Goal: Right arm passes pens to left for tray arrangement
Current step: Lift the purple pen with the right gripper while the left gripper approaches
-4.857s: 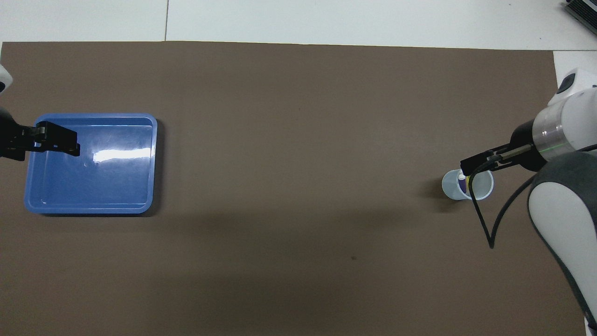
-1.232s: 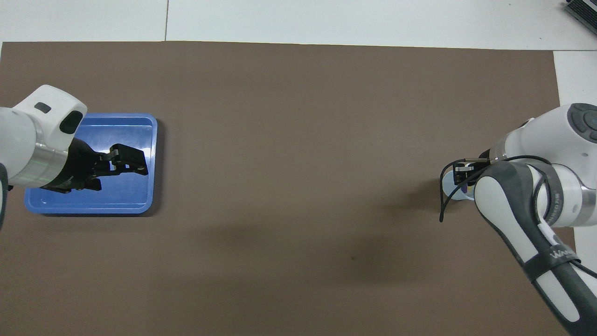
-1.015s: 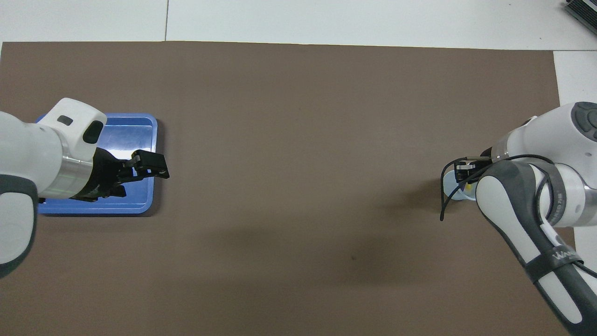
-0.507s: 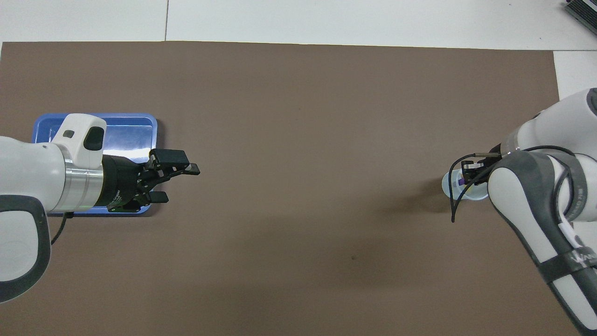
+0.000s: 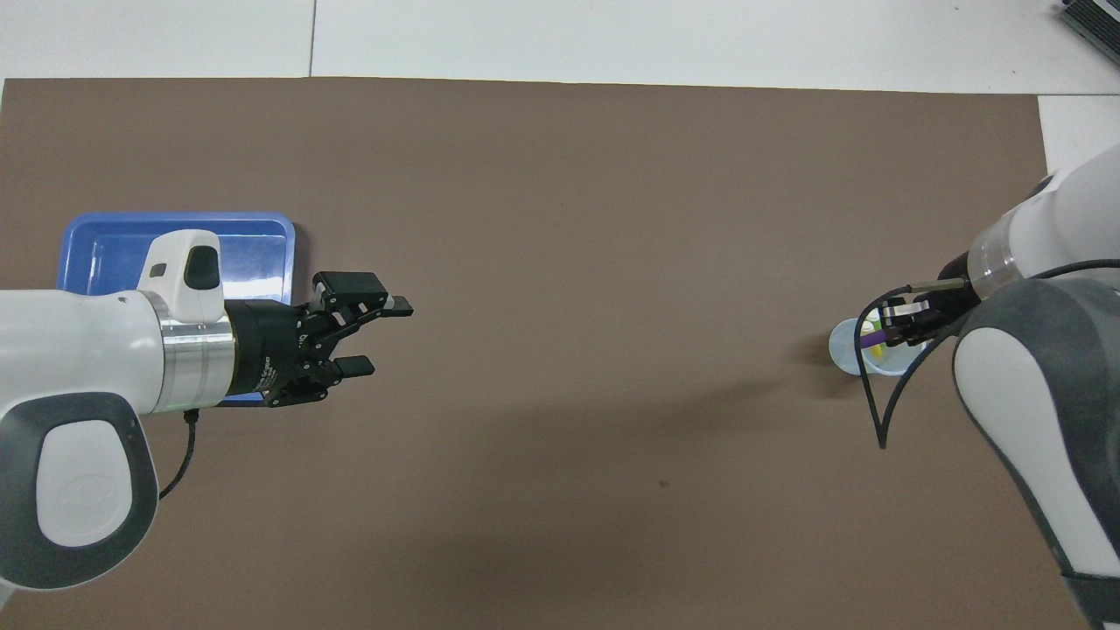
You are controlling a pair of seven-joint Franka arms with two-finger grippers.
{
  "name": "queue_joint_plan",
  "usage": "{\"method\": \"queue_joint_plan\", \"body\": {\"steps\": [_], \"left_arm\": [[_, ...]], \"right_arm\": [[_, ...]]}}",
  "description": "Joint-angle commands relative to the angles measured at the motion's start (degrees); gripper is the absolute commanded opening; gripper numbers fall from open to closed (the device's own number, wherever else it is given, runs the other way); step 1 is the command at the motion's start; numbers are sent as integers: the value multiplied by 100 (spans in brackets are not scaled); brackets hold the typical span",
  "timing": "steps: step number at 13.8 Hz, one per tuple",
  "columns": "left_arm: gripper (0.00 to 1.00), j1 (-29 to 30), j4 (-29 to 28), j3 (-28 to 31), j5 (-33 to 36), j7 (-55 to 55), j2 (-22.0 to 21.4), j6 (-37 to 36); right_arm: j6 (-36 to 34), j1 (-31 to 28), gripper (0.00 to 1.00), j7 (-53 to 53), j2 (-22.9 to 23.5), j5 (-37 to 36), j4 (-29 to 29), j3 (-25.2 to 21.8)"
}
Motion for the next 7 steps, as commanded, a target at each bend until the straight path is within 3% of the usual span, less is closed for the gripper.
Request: {"method": "queue_joint_plan", "body": {"steps": [1, 4, 7], "left_arm": [[94, -231, -228, 62, -101, -97, -203, 161], [97, -416, -237, 45, -110, -561, -212, 222], [95, -574, -342, 36, -512, -1106, -221, 573]], "right_arm": [[-248, 95, 0, -36, -3, 194, 420, 203], [-126, 95, 0, 348, -47, 1167, 421, 318], [487, 296, 0, 807, -47, 2196, 342, 327]]}}
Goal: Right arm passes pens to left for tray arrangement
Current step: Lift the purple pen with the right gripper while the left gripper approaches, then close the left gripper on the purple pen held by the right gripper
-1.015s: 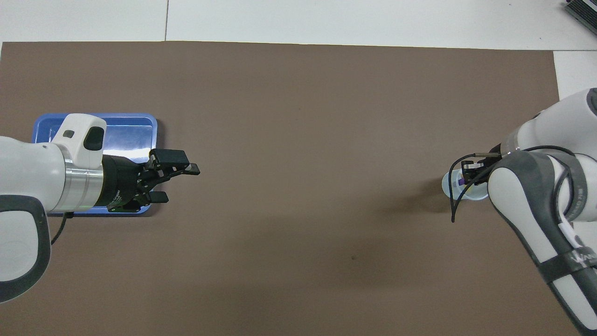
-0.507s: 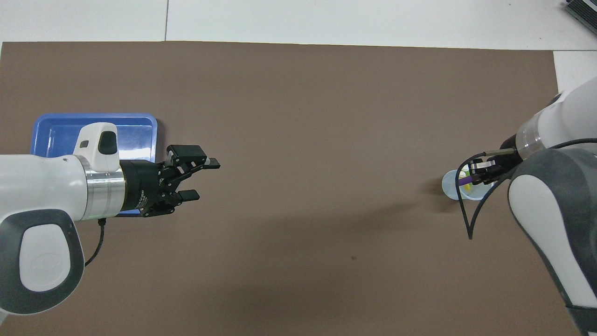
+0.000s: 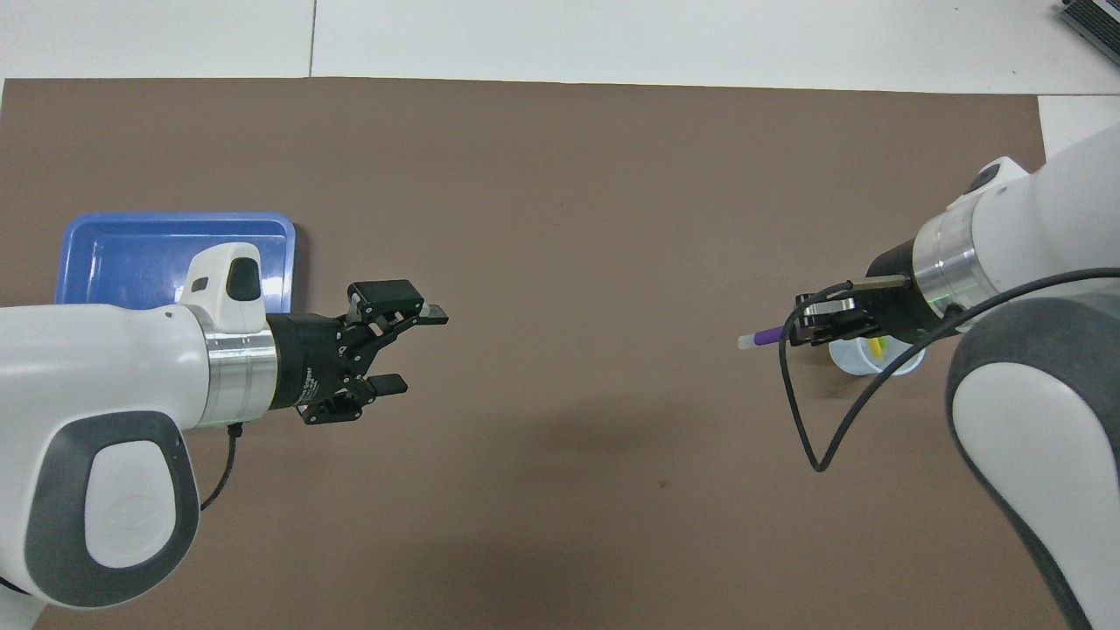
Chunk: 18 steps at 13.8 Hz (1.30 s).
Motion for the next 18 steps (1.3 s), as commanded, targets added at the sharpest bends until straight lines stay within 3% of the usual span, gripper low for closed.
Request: {"method": "queue_joint_plan", "body": {"steps": [1, 8, 14, 18], "left_arm": [[94, -259, -320, 42, -411, -593, -229, 454], [92, -1216, -671, 33, -1106, -1991, -230, 2236], [90, -1639, -926, 33, -1730, -2529, -212, 3345], [82, -1614, -926, 42, -1792, -2529, -142, 3373]], "right_arm": [[655, 267, 0, 425, -5, 712, -106, 12], [3204, 1682, 0, 1928, -199, 1338, -1046, 12], [3435, 2008, 0, 2123, -146, 1531, -1073, 3], [3453, 1999, 0, 2114, -137, 1540, -1064, 3]]}}
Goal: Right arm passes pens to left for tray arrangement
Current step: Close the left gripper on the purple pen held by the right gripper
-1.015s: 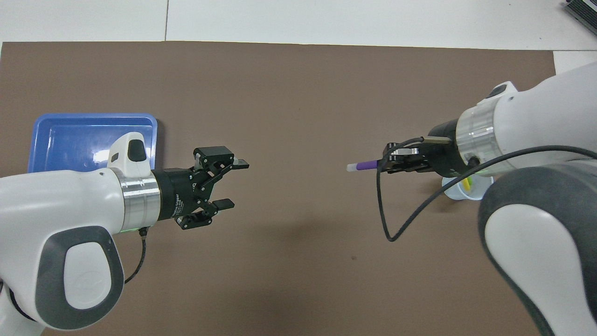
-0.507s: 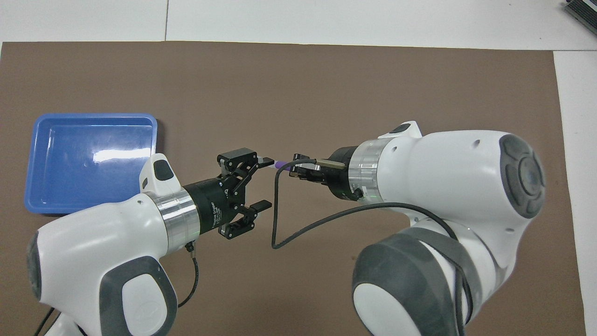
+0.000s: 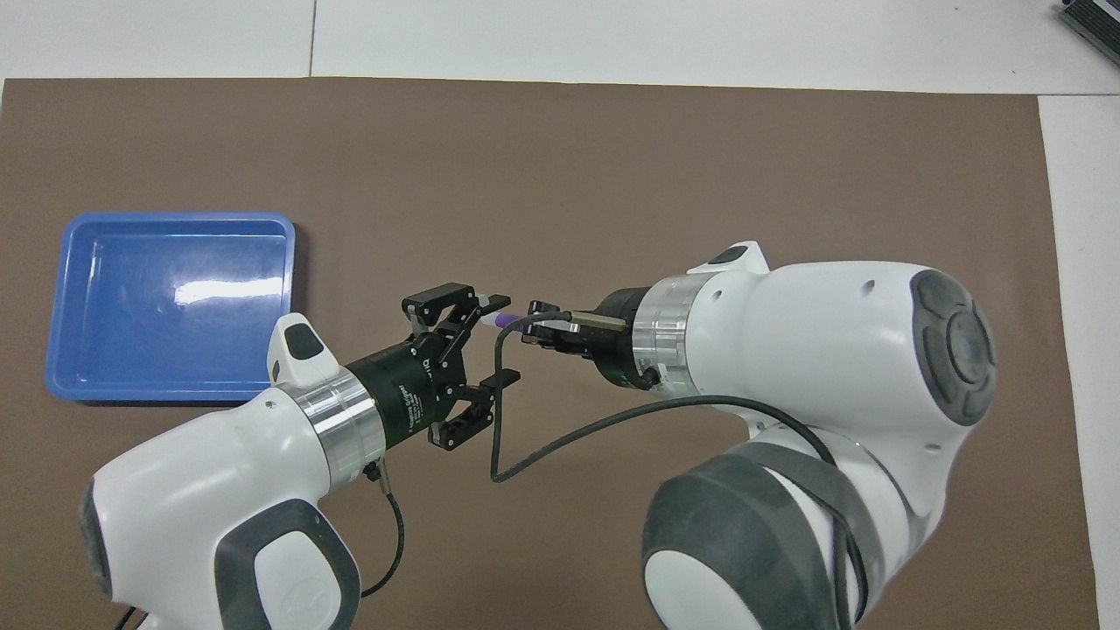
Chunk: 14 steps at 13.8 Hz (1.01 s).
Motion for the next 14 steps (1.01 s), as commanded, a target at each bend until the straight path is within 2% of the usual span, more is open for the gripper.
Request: {"method": "queue_joint_plan", "body": {"steps": [1, 3, 6, 14], "left_arm": [[81, -94, -126, 69, -233, -62, -40, 201], [79, -103, -108, 69, -322, -62, 40, 350], [79, -120, 93, 69, -383, -62, 382, 482], [73, -234, 199, 61, -480, -80, 436, 483]], "right_arm": [[137, 11, 0, 13, -137, 166, -172, -26], [145, 11, 0, 13, -129, 166, -172, -26], [145, 11, 0, 13, -137, 166, -172, -26], [145, 20, 0, 13, -137, 166, -172, -26]]}}
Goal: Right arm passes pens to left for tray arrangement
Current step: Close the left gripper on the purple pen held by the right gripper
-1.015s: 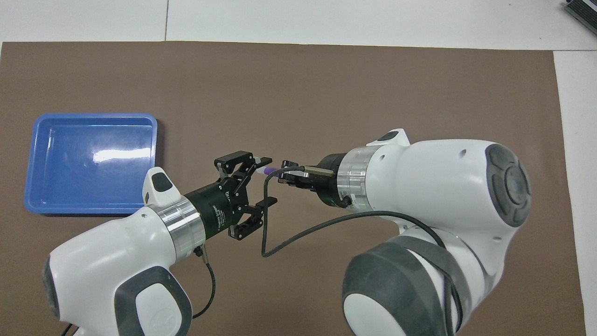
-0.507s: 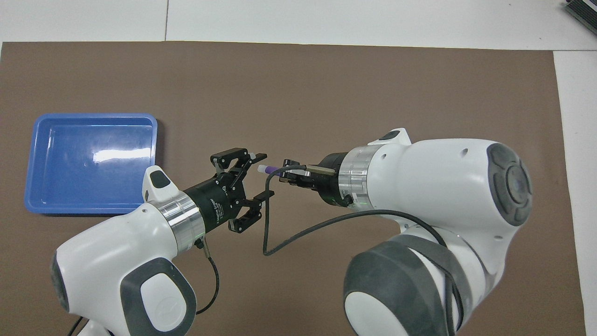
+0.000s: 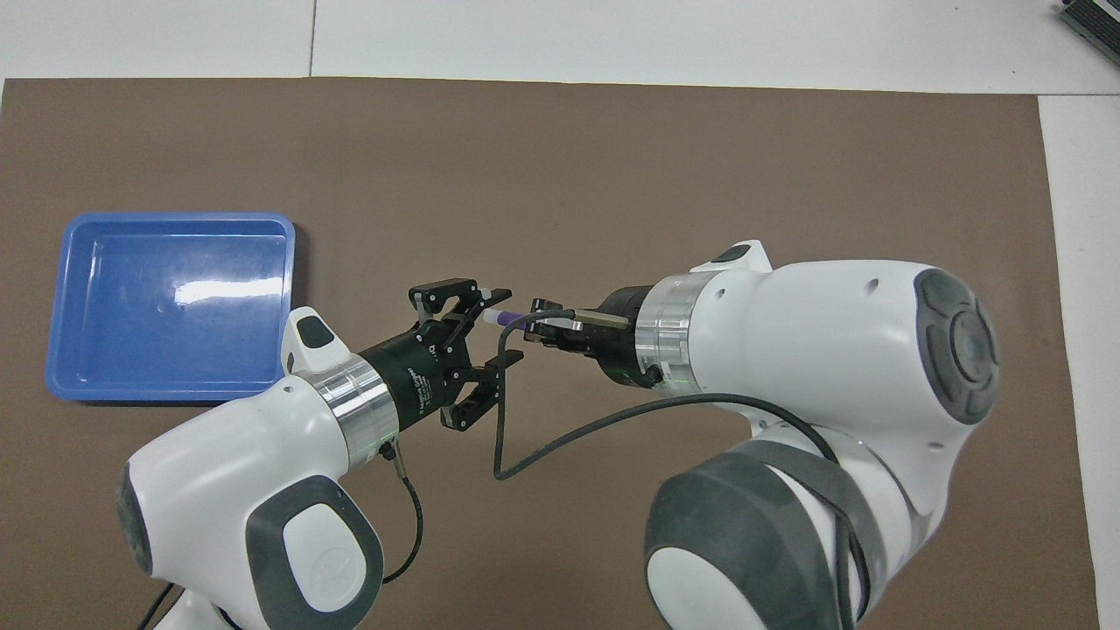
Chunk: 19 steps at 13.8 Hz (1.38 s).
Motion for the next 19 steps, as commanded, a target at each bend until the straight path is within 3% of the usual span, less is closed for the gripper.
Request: {"method": "queue_joint_plan", "body": {"steps": [1, 2, 3, 7, 13, 14, 15, 16, 19], "left_arm": [[70, -155, 112, 57, -178, -44, 79, 133], [68, -155, 121, 57, -213, -44, 79, 133], [60, -155, 130, 57, -240, -53, 79, 124], [0, -146, 139, 57, -249, -53, 79, 80], [0, -190, 139, 66, -240, -26, 62, -113], [0, -190, 139, 66, -240, -26, 62, -113], [0, -190, 139, 66, -240, -35, 62, -113], [0, -181, 139, 66, -240, -53, 62, -113], [0, -181, 139, 74, -222, 0, 53, -174]], "right_arm": [[134, 20, 0, 13, -133, 166, -154, -11], [134, 20, 0, 13, -133, 166, -163, -11], [134, 20, 0, 13, -125, 166, -163, -11], [134, 20, 0, 13, -125, 166, -154, -11], [117, 3, 0, 31, -125, 166, -137, -11], [117, -15, 6, 31, -116, 175, -119, -11], [117, -15, 59, 31, -107, 166, -102, -11], [99, -15, 100, 22, -98, 158, -84, -11], [-321, -303, 100, -66, -125, 35, -40, -63]]}}
